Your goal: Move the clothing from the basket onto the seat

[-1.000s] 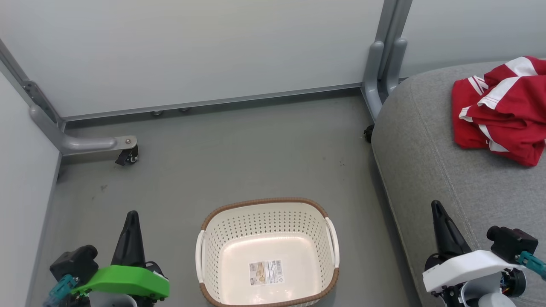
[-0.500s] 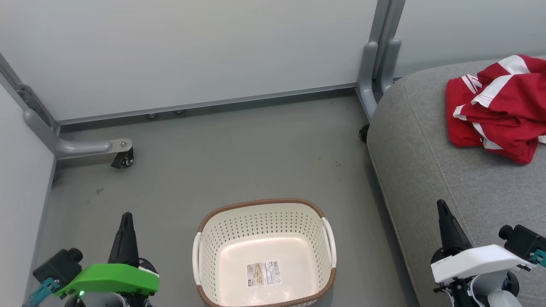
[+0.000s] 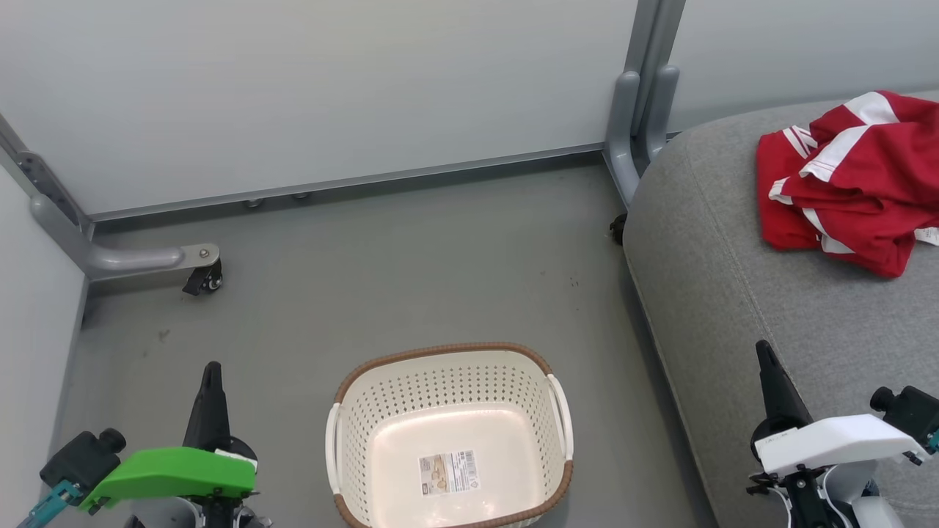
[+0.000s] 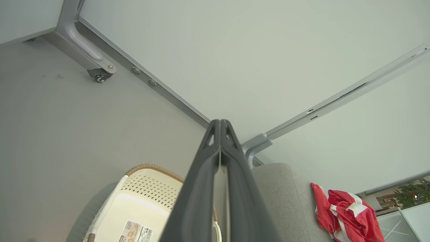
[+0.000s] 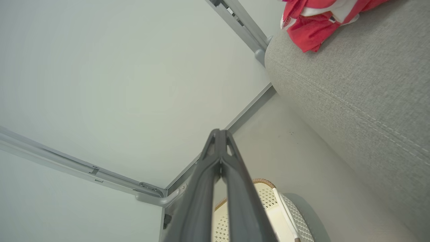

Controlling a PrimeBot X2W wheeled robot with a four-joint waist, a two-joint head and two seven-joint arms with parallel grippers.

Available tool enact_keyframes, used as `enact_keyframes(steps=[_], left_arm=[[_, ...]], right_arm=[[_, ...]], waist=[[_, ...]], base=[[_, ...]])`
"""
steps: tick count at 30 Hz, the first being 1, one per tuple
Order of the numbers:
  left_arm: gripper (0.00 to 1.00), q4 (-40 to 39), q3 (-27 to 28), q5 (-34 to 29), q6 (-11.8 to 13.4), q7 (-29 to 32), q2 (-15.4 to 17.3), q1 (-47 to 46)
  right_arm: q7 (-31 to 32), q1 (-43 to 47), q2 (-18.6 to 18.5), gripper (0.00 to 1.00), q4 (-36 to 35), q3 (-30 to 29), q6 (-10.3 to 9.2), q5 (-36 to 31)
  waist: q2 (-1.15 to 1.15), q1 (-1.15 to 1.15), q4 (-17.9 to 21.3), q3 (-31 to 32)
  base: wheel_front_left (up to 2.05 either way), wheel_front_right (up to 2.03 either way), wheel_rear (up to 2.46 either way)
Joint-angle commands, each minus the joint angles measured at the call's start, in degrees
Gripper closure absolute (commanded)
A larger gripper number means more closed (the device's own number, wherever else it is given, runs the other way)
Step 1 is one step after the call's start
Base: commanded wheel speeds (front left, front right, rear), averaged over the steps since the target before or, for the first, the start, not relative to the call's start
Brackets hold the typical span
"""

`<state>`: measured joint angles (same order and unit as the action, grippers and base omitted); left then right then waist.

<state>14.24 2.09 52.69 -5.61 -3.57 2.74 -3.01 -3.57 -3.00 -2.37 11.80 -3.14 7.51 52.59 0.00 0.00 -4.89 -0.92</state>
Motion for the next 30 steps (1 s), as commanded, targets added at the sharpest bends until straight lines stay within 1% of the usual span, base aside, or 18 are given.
enact_keyframes(steps=[1,30], left_arm=[[1.00,-0.7,0.5,1.7,-0.4,0.5,0.2,-1.8],[1.00,-0.5,2.4,19.3,-1.1,5.0,0.2,-2.8]], right_arm=[[0.4,-1.3,-0.4,1.00,-0.3,-0.4,-0.01,1.9],[5.0,-2.4,-0.5,1.00,0.9,-1.8,-0.01,19.4]], waist=[[0.00,0.00,0.1,0.0],[0.00,0.00,1.9,0.3]], base=[[0.00,0.00,0.00],[0.00,0.00,0.00]])
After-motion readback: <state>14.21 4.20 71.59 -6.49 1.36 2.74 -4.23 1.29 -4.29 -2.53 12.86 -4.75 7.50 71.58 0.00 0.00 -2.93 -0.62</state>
